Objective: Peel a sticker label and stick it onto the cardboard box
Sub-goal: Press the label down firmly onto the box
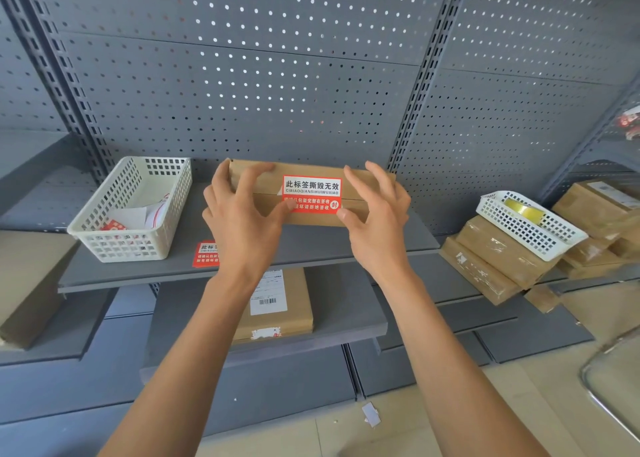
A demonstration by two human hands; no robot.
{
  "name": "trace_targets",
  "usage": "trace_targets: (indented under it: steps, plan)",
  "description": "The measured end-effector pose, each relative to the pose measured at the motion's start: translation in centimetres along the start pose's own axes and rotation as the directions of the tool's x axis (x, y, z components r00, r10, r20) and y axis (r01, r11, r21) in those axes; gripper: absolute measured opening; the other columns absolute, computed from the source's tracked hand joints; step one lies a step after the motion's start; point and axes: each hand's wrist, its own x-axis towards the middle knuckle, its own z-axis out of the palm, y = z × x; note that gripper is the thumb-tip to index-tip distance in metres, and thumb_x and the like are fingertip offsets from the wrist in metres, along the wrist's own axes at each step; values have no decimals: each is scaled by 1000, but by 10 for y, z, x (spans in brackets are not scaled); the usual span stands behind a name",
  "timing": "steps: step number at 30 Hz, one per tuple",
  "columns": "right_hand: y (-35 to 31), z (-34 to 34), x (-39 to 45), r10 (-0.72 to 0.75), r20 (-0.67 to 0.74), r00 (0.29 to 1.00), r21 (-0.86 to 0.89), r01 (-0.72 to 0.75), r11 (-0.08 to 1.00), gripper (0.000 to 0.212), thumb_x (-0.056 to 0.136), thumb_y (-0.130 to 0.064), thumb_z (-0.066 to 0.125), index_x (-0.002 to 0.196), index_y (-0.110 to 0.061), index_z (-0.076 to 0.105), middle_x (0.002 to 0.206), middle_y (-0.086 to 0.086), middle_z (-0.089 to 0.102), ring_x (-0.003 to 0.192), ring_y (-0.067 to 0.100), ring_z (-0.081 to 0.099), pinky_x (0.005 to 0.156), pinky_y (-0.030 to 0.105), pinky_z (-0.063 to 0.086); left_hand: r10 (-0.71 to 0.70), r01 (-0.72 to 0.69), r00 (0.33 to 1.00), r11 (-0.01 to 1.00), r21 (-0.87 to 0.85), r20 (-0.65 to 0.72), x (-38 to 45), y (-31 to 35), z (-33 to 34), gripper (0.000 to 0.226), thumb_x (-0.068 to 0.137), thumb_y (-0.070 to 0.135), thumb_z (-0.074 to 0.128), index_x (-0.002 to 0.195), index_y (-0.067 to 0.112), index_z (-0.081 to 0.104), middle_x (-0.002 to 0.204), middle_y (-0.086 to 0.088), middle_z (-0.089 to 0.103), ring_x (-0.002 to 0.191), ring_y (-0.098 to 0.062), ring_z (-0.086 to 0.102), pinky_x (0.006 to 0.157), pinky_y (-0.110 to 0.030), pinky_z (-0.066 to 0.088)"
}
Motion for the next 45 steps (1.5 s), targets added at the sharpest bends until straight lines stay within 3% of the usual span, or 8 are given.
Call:
trace_targets:
  steps: [5, 10, 15, 20, 26, 37, 40, 45]
  plan:
    - [5, -1, -2, -5, -5, 1000, 10, 5, 1000, 66, 92, 2, 62, 144, -38, 53, 160, -11, 33, 146, 30, 20, 117, 48, 25, 44, -43, 999, 999, -26, 15, -1, -4, -2, 52, 86, 30, 77, 134, 44, 62, 158, -9, 34, 138, -24, 34, 106, -31, 20]
    - [-11, 6, -5, 95, -165, 982, 178, -65, 982, 33, 93, -36, 69, 126, -35, 70, 149, -12, 49, 142, 22, 27, 114, 47, 27, -98, 78, 992, 975, -210, -86, -6, 4, 5, 34, 87, 49, 72, 120, 44, 70, 154, -3, 40, 140, -14, 34, 111, -31, 21]
    - [-32, 29, -4, 139, -277, 951, 92, -117, 989, 53, 74, -56, 78, 120, -33, 65, 148, -12, 45, 145, 29, 25, 104, 47, 25, -163, 139, 978, 974, -179, -129, -10, 16, 20, 47, 75, 56, 79, 116, 37, 68, 158, -4, 36, 146, -22, 29, 111, -42, 21]
    - [-28, 34, 1, 126, -302, 945, 71, -110, 991, 55, 74, -54, 79, 120, -31, 62, 148, -12, 45, 145, 31, 25, 101, 49, 25, -127, 114, 984, 988, -108, -121, -11, 12, 25, 57, 70, 60, 82, 119, 35, 65, 160, -5, 33, 145, -26, 30, 111, -48, 23]
    - [-18, 27, 2, 107, -273, 956, 151, -68, 986, 42, 82, -33, 79, 122, -32, 70, 149, -16, 51, 142, 32, 28, 103, 47, 22, -117, 102, 988, 985, -139, -101, -6, 3, 20, 47, 76, 49, 82, 121, 41, 70, 160, -3, 34, 144, -22, 29, 106, -34, 16]
    - [-5, 18, 7, 137, -252, 958, 225, -80, 971, 34, 93, -18, 70, 123, -34, 72, 144, -16, 60, 131, 23, 35, 111, 38, 22, -103, 83, 987, 984, -159, -123, -5, -1, 15, 29, 96, 26, 66, 111, 51, 69, 153, 1, 39, 128, -7, 33, 103, -31, 16]
    - [-14, 25, 2, 185, -298, 937, 266, -104, 958, 26, 95, -37, 66, 120, -37, 73, 140, -19, 59, 134, 22, 34, 103, 39, 25, -161, 115, 971, 961, -251, -175, -7, 5, 17, 12, 89, 39, 70, 100, 44, 69, 147, 5, 43, 127, 1, 31, 104, -30, 15]
    - [-27, 41, 1, 218, -376, 900, 156, -170, 973, 45, 77, -70, 66, 110, -40, 71, 132, -18, 51, 137, 24, 32, 102, 49, 32, -183, 134, 955, 969, -209, -233, -8, 17, 28, 43, 74, 57, 79, 104, 30, 64, 144, 4, 44, 133, -10, 34, 103, -34, 18]
